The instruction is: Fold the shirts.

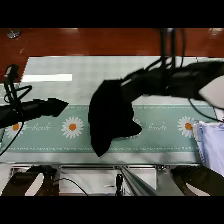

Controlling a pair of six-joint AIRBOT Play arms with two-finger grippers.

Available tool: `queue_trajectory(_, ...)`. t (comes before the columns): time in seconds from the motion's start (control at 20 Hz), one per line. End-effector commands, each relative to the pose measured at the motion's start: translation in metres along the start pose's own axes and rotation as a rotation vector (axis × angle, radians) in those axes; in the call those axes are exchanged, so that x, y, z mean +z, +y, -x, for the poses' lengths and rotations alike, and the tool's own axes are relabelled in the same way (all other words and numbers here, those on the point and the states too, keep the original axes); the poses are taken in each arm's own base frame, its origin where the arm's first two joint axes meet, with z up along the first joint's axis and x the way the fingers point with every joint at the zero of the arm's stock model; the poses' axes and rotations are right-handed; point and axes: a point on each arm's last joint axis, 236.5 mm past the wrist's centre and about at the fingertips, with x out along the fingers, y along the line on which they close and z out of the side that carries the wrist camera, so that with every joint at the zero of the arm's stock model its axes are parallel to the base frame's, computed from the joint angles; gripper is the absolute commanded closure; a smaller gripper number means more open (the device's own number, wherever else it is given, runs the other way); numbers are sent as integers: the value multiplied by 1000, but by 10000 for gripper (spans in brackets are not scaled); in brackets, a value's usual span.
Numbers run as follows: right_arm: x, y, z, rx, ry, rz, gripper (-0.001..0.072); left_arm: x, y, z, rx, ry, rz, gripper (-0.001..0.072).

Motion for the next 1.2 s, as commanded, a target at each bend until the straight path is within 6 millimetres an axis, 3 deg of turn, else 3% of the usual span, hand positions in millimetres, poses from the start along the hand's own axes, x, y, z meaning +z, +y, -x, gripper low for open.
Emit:
queue_trajectory(0.0,-102,-59,-43,-187,239,-109,690,-23,-1,-12,-40,54,63,5)
queue_trajectory(0.1,-158,-95,-52,-321,341,-196,690,-38,-4,-19,-61,93,76,5)
queue_trajectory(0.15,-176,-105,-53,-360,372,-227,690,-48,-7,-22,-71,121,71,5)
queue_trajectory(0.25,-191,-110,-55,-381,395,-258,689,-68,-13,-29,-90,176,55,5)
queue_trajectory(0.3,-189,-111,-55,-385,384,-276,551,-77,-17,-32,-100,202,45,5)
queue_trajectory(0.35,-186,-113,-55,-383,372,-300,130,-84,-20,-35,-110,226,34,5)
queue_trajectory(0.45,-170,-129,-40,-398,370,-347,87,-88,-23,-38,-112,251,20,5)
queue_trajectory(0.55,-143,-167,4,-474,329,-375,87,-86,1,-28,-17,282,-31,5)
queue_trajectory(0.65,-131,-226,68,-635,233,-430,87,-88,36,-17,101,315,-27,5)
queue_trajectory(0.75,-158,-271,122,-772,185,-576,88,-105,51,-18,105,346,79,5)
queue_trajectory(0.8,-180,-281,133,-787,158,-687,89,-118,48,-24,71,365,149,5)
queue_trajectory(0.9,-205,-274,111,-637,72,-859,89,-145,33,-40,-32,410,285,5)
queue_trajectory(0.95,-203,-259,89,-501,23,-895,90,-153,18,-45,-114,419,325,5)
queue_trajectory(1.05,-195,-224,55,-264,-18,-921,89,-150,-6,-55,-253,371,361,5)
queue_trajectory(1.15,-197,-207,40,-186,-9,-905,89,-157,-9,-65,-258,376,367,5)
